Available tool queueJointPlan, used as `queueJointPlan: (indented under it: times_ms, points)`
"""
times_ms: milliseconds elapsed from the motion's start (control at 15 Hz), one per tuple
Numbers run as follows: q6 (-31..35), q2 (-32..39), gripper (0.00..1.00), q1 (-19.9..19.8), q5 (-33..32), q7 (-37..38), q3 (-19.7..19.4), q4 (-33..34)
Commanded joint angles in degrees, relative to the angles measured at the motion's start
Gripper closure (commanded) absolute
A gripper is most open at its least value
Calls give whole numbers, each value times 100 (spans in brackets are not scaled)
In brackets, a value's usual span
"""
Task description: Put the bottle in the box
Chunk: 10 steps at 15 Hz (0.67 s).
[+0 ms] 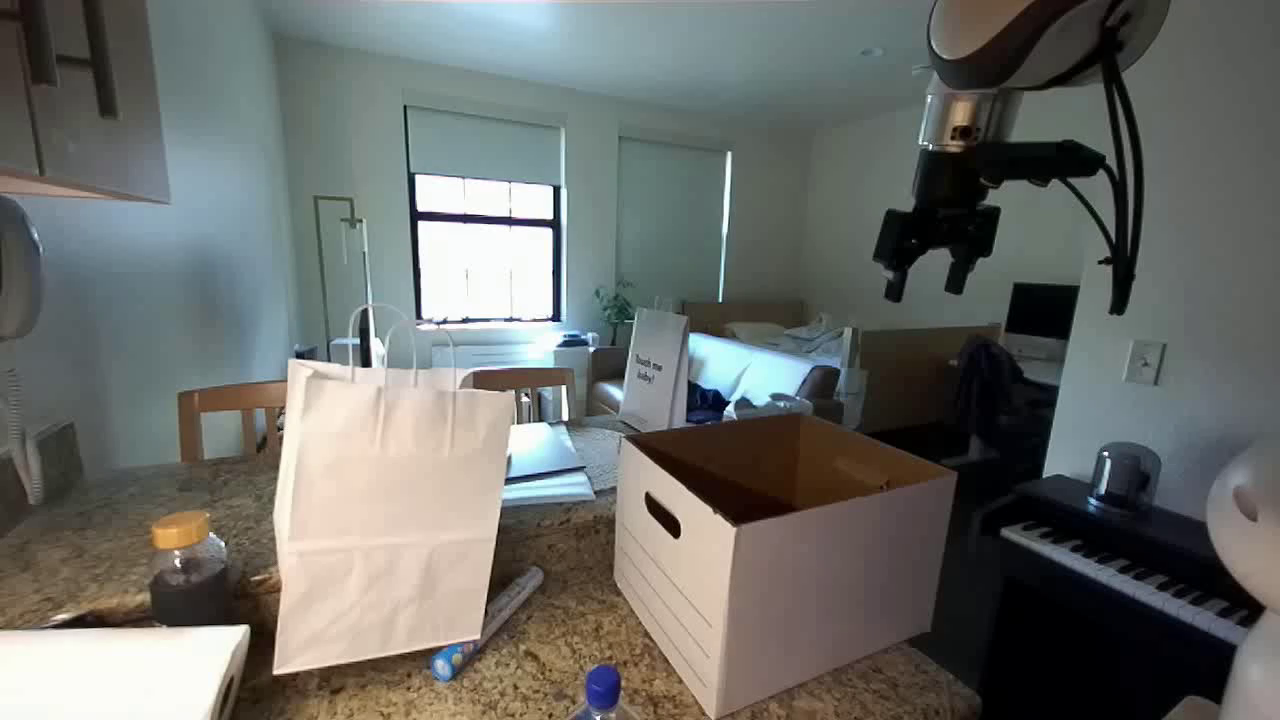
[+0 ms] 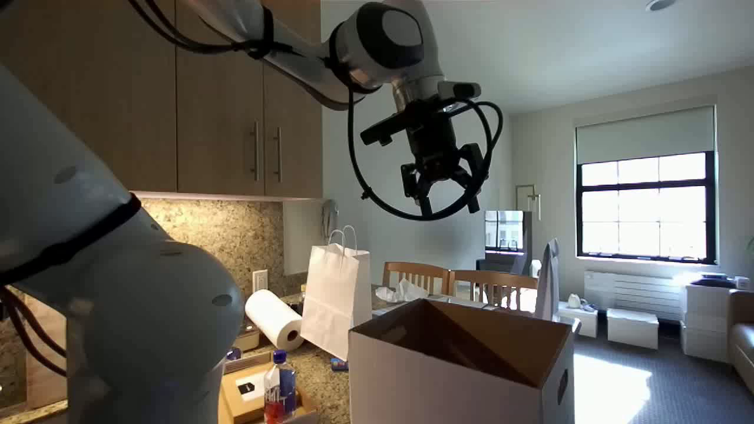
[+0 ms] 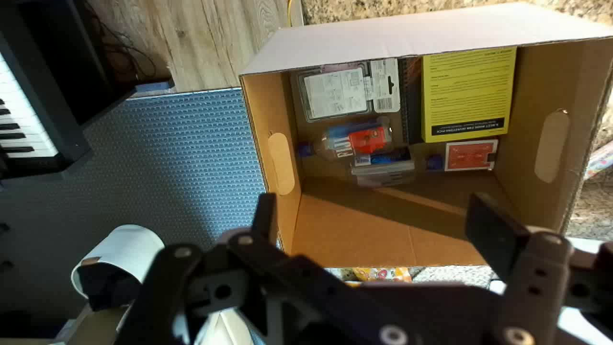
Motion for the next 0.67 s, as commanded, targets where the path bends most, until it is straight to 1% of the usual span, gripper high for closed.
queueJointPlan:
  times_ms: [0,267,467,600]
  points:
    - [-12,3,0,12,-6,5,-10,11]
    - [-12,3,0,12,-6,5,-10,12]
    - [-18,-685,0,247,-162,-107,338,-1006]
    - [-277,-966,0,626,54,-159,582,-1415]
